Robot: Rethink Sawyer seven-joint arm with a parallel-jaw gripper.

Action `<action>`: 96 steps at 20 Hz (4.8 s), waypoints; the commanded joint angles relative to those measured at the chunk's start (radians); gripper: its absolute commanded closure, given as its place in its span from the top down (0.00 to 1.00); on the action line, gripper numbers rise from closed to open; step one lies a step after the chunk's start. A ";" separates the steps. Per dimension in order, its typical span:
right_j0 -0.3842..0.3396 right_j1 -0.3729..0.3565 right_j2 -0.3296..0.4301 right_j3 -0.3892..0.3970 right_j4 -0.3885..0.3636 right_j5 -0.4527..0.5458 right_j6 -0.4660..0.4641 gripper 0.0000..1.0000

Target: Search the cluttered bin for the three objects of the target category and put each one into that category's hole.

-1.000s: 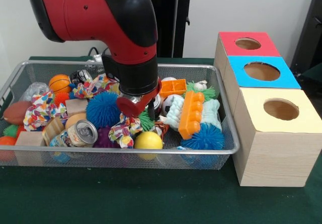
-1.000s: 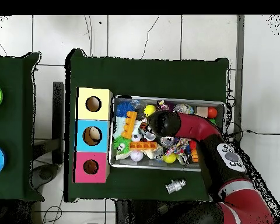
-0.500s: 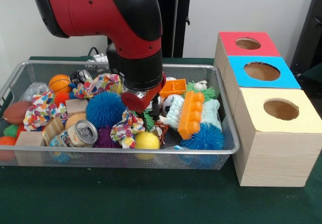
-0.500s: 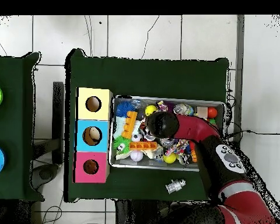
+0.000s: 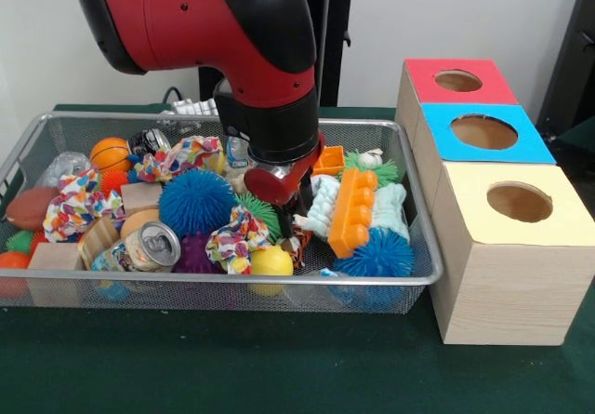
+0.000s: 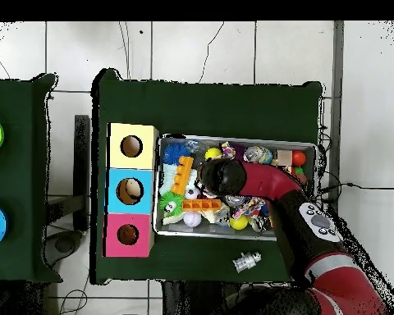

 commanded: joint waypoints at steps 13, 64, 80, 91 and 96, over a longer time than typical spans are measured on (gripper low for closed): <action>0.007 0.042 0.023 -0.008 -0.067 0.007 0.069 1.00; -0.022 0.096 0.004 -0.059 -0.138 -0.065 0.077 0.00; -0.137 0.119 0.158 0.017 -0.051 -0.058 0.114 0.00; -0.146 0.037 0.183 0.073 0.048 0.052 0.150 0.00; -0.150 0.026 0.182 0.082 0.068 0.062 0.143 0.00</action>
